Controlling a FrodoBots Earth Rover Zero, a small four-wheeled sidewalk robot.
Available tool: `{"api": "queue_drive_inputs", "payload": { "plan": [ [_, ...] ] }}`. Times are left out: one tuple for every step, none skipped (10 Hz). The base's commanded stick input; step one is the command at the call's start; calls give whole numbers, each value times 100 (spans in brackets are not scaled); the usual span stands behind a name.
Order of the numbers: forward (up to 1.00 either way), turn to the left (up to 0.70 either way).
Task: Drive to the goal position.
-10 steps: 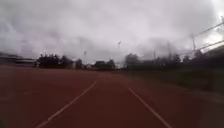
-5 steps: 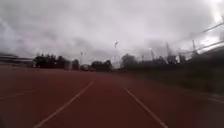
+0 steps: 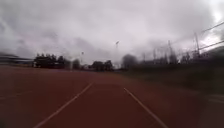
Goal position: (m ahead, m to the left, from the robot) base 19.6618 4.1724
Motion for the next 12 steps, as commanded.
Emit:
{"api": "queue_drive_inputs", "payload": {
  "plan": [
    [70,0],
    [70,0],
    [70,0],
    [70,0],
    [70,0],
    [70,0],
    [70,0],
    [70,0],
    [70,0],
    [70,0],
    [70,0],
    [70,0]
  ]
}}
